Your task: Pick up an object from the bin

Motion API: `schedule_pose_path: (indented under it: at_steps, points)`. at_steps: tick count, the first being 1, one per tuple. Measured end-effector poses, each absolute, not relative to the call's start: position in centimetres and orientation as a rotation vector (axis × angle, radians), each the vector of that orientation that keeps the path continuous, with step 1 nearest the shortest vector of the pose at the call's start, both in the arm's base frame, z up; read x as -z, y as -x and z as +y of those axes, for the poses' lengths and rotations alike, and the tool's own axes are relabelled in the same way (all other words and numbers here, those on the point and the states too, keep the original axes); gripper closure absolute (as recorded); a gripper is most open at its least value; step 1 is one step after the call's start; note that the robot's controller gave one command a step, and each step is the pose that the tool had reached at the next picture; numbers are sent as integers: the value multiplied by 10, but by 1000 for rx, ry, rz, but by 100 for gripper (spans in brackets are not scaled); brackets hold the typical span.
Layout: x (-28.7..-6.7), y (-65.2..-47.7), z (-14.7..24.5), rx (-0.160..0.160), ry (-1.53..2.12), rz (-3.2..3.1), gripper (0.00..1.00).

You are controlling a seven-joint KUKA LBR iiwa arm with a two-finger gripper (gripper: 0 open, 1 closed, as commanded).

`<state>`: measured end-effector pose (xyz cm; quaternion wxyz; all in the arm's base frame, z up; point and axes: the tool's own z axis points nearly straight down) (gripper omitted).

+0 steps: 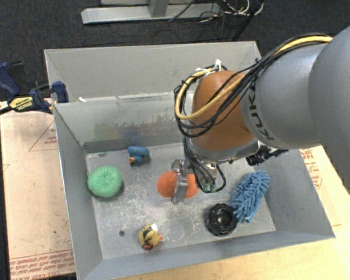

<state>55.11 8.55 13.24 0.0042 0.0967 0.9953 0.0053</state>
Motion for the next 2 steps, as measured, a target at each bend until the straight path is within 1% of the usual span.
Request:
schedule_pose_path:
  at_steps: [2]
  points:
    - [-143, -551, 85, -17, -303, 3119, 100]
